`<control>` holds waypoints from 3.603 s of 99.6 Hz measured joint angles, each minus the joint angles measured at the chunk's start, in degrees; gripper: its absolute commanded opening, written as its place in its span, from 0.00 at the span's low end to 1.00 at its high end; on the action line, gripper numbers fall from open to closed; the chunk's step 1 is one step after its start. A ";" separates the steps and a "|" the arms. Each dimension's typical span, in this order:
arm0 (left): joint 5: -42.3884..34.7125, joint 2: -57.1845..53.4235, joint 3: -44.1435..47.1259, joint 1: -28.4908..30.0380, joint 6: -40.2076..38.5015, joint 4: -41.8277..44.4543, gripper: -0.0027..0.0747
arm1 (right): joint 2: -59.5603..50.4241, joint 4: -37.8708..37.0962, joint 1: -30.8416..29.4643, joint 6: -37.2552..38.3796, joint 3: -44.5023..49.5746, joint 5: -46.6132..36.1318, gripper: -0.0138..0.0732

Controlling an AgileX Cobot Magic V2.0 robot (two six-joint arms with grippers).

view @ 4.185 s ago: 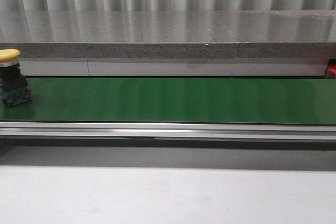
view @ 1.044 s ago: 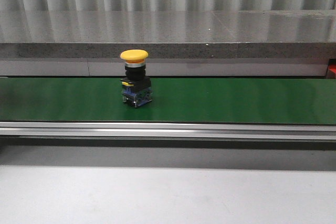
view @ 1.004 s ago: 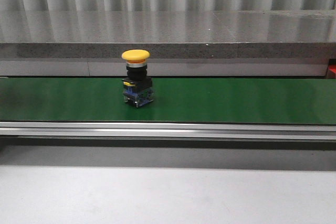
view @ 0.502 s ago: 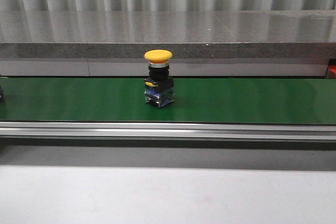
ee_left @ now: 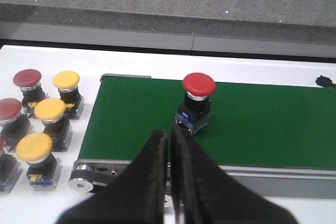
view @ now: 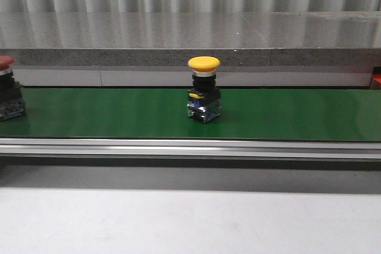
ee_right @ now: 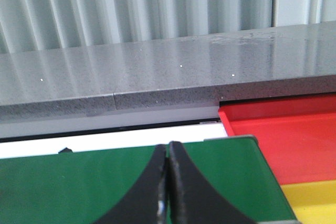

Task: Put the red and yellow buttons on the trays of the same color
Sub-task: 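Lower the red button onto the green belt and open the left gripper, then grasp the yellow button arriving on the belt with the right gripper, then carry the yellow button into the yellow tray and release it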

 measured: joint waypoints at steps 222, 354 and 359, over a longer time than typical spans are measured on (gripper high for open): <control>-0.55 -0.16 0.07 -0.13 0.00 0.00 0.01 | 83.59 21.71 12.48 -29.69 -54.37 31.52 0.82; -0.73 -0.16 0.07 -0.13 0.00 0.00 0.01 | 85.31 12.58 -32.81 -12.99 -55.27 32.29 0.37; -0.73 -0.16 0.07 -0.13 0.00 0.00 0.01 | 86.99 12.58 -32.81 -12.99 -55.12 31.47 0.37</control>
